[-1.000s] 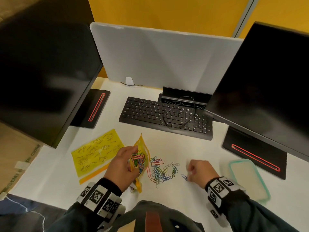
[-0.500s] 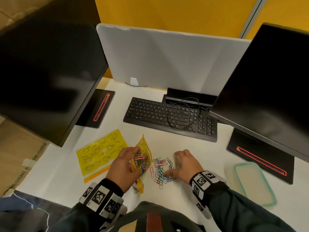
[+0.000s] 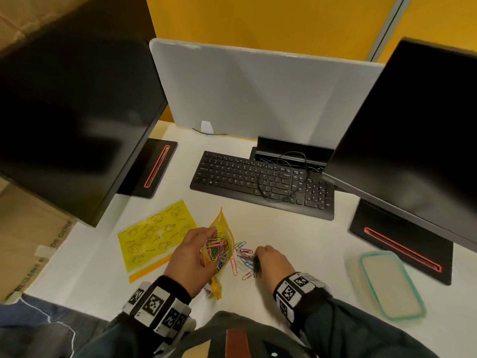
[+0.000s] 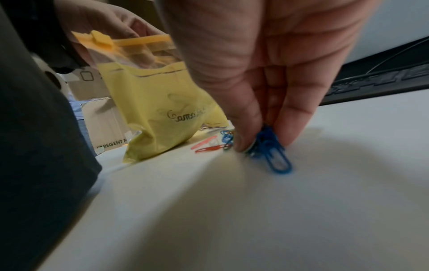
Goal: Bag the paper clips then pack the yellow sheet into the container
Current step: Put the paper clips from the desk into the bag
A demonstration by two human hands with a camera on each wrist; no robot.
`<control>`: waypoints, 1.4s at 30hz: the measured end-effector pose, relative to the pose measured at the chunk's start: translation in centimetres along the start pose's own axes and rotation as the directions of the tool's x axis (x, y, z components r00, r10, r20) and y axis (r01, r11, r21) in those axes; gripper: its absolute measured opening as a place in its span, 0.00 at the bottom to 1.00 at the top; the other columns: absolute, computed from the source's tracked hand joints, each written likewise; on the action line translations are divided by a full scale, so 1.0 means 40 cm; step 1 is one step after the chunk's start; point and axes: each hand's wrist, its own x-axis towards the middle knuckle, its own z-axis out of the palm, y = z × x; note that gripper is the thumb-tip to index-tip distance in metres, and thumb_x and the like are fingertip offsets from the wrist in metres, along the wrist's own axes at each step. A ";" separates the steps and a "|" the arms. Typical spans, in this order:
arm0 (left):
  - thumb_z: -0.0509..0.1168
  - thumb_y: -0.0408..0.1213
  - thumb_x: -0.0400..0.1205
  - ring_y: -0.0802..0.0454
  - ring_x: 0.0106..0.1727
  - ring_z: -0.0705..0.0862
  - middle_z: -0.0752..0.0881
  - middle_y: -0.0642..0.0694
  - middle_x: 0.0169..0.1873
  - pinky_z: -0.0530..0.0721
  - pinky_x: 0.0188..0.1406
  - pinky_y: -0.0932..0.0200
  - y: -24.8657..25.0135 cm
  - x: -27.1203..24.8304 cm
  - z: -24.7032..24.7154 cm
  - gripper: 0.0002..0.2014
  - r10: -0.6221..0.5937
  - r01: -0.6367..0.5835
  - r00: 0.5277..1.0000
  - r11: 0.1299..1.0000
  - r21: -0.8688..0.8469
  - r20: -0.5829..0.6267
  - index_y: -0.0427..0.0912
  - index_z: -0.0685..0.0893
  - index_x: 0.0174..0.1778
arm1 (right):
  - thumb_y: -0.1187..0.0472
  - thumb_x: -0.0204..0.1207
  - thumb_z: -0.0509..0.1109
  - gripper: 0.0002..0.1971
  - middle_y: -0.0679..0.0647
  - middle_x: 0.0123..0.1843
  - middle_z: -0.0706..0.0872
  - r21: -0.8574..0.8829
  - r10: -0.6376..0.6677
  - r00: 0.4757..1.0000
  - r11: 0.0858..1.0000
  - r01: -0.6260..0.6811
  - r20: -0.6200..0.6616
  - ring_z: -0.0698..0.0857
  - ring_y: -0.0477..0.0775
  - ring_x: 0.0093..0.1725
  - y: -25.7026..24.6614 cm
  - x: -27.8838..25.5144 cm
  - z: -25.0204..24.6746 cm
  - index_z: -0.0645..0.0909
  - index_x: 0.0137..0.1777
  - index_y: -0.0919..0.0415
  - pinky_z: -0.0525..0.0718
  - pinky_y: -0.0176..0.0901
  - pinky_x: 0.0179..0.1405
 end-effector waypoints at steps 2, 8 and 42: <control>0.71 0.25 0.66 0.60 0.30 0.77 0.73 0.51 0.60 0.72 0.34 0.84 0.002 0.000 0.001 0.34 0.002 -0.002 1.000 1.000 -0.003 0.001 0.46 0.73 0.69 | 0.70 0.75 0.59 0.12 0.61 0.56 0.83 0.063 0.014 1.000 0.998 -0.013 -0.007 0.82 0.62 0.55 0.009 -0.004 -0.007 0.77 0.56 0.64 0.79 0.47 0.52; 0.71 0.25 0.67 0.59 0.29 0.76 0.74 0.50 0.62 0.73 0.33 0.83 0.001 -0.003 0.003 0.33 0.004 -0.004 1.000 1.000 -0.004 0.001 0.47 0.73 0.69 | 0.75 0.70 0.65 0.13 0.52 0.42 0.84 0.364 0.147 0.987 0.924 -0.114 -0.064 0.83 0.54 0.45 0.035 -0.025 -0.080 0.84 0.48 0.59 0.85 0.41 0.43; 0.71 0.26 0.68 0.56 0.31 0.78 0.72 0.51 0.64 0.72 0.33 0.85 -0.004 -0.005 -0.003 0.34 -0.018 0.018 1.000 1.000 -0.002 0.000 0.49 0.71 0.70 | 0.40 0.66 0.73 0.42 0.52 0.71 0.71 -0.154 -0.295 0.931 0.931 0.331 0.215 0.71 0.56 0.68 0.080 0.007 -0.033 0.62 0.76 0.54 0.78 0.53 0.65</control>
